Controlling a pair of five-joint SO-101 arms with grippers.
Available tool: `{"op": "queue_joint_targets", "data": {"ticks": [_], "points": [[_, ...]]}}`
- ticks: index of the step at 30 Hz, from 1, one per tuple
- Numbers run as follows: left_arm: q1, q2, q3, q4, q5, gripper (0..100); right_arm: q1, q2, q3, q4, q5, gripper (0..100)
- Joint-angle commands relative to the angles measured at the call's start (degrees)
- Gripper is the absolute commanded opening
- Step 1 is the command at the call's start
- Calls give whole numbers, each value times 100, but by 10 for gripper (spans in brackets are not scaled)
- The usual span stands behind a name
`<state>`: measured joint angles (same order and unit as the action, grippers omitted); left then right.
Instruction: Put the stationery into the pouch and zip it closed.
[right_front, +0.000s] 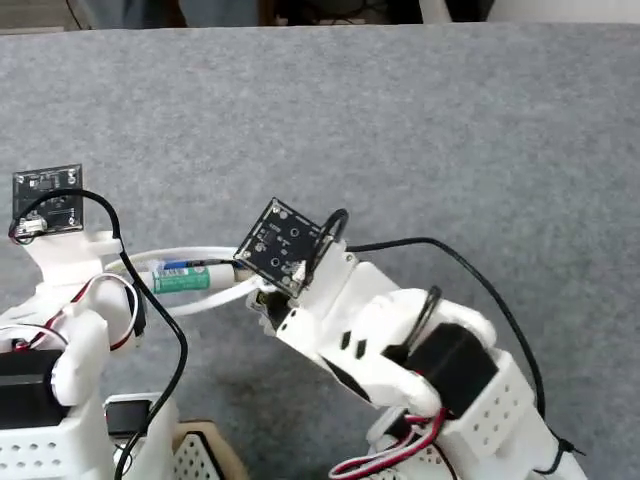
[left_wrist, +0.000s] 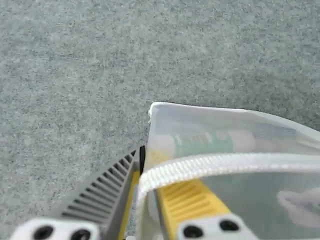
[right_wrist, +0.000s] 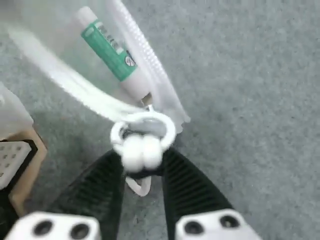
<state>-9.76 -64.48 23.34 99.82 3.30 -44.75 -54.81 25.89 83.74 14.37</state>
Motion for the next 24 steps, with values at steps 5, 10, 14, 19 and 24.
{"op": "queue_joint_targets", "data": {"ticks": [5,10,14,19,24], "points": [[48,-9,-22,-167,-18,29,-97,-92,-945,0,18,12],[48,-9,-13,-167,-18,29,-642,-84,-1393,9,18,11],[48,-9,-13,-167,-70,29,-677,-75,-1754,9,18,11],[48,-18,110,-202,-149,29,-677,-75,-2097,9,18,11],[48,-18,101,-246,-158,33,-677,-75,-2422,0,18,11]]}}
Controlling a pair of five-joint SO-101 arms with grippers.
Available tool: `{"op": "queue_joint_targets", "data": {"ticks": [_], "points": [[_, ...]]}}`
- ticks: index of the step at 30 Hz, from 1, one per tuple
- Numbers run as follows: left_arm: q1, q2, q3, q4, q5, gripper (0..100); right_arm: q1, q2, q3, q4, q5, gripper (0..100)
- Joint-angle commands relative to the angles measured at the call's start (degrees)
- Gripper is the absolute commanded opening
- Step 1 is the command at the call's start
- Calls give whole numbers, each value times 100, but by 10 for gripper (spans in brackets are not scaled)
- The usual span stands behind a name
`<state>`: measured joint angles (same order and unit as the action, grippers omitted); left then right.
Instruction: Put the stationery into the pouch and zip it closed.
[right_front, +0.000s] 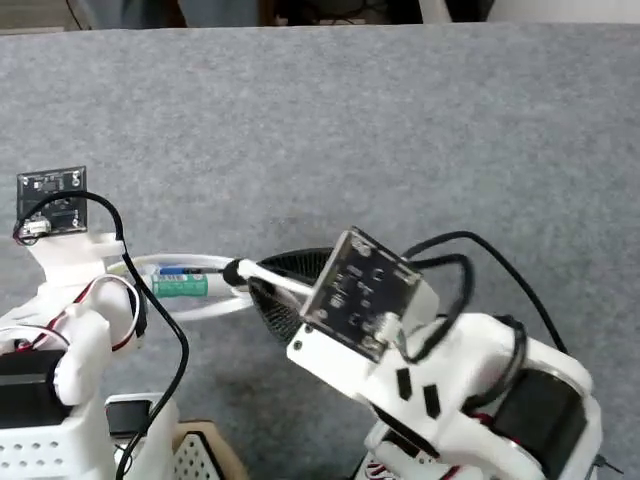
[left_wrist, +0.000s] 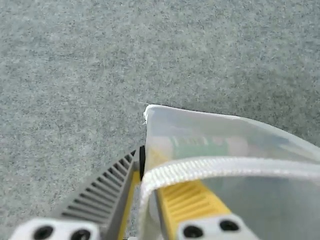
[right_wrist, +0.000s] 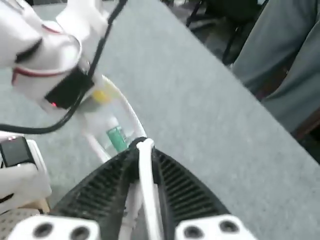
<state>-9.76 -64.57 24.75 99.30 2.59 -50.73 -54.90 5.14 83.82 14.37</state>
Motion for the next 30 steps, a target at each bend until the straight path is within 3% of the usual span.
{"op": "queue_joint_targets", "data": {"ticks": [1,9,16,19,30], "points": [[48,-18,-40,-193,-88,33,-79,-66,-391,-26,18,11],[48,-62,-101,-193,-70,53,-70,57,-778,-26,229,11],[75,-167,-198,-141,-97,312,-70,347,-1103,0,651,11],[92,-396,-189,-149,-97,379,-70,497,-1121,-44,651,11],[101,-703,-453,-396,-53,402,88,1349,-2475,9,659,11]]}}
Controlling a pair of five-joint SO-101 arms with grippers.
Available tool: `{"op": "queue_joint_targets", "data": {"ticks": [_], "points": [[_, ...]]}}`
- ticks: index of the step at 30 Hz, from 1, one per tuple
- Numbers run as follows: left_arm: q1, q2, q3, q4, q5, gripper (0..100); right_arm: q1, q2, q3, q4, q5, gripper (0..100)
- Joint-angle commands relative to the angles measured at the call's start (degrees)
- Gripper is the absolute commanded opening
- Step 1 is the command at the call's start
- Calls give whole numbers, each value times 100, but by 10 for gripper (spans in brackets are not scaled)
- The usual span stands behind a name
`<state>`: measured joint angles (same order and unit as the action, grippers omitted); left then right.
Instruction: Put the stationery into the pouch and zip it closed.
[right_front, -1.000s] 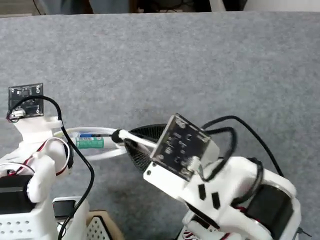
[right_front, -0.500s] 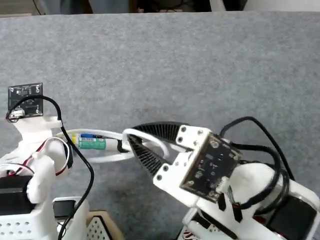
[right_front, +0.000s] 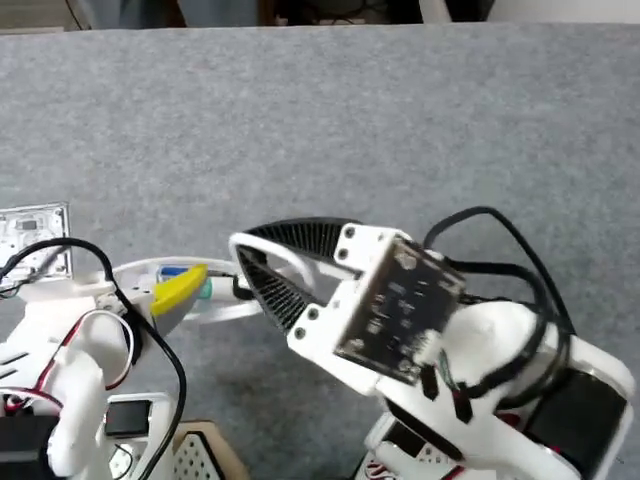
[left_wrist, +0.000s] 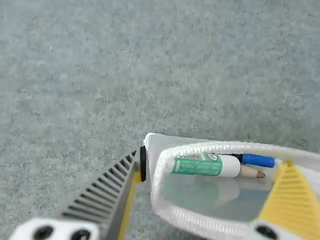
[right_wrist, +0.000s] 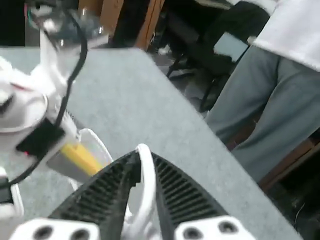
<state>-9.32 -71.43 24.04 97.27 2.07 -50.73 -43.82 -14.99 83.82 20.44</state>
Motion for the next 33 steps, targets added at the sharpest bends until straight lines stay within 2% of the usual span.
{"op": "queue_joint_targets", "data": {"ticks": [1,6,16,27,33], "points": [[57,-18,-514,-193,0,402,193,330,-567,9,88,11],[57,9,-1165,-193,0,402,615,655,-936,9,431,11],[268,26,-1877,-62,-44,401,985,716,-1095,-70,448,11],[303,-18,-1912,26,-44,400,1873,708,-1103,-1029,448,11],[303,-18,-1912,26,-18,400,2444,716,-1596,-1108,448,11]]}}
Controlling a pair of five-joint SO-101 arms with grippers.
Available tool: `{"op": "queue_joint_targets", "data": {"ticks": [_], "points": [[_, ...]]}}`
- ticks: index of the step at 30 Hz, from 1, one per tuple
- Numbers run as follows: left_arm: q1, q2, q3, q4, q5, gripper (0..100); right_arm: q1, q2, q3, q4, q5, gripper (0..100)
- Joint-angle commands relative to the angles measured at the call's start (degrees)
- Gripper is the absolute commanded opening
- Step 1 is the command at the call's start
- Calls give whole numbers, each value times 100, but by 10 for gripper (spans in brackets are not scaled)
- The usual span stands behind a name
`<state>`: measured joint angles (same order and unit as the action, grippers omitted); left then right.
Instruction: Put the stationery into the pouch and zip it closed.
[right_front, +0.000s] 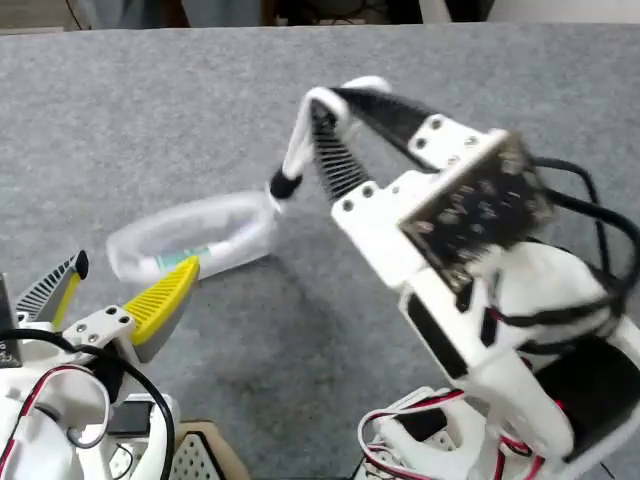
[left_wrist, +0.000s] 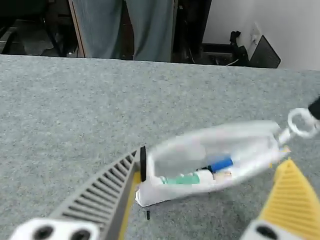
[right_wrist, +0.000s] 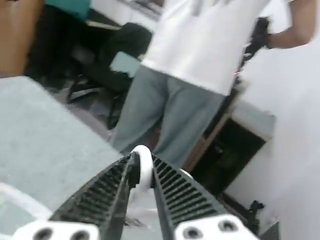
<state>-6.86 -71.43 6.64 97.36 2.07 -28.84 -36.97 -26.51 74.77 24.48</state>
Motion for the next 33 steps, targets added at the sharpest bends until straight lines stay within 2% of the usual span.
{"op": "queue_joint_targets", "data": {"ticks": [1,10,26,33], "points": [[57,-18,-171,18,-18,400,343,31,-549,-202,44,11],[57,-9,-163,18,-9,400,1073,31,-1051,-211,18,11],[330,9,242,141,-26,400,1169,593,-1077,-211,-167,11],[338,18,242,132,-26,400,2171,927,-1077,-686,-167,11]]}}
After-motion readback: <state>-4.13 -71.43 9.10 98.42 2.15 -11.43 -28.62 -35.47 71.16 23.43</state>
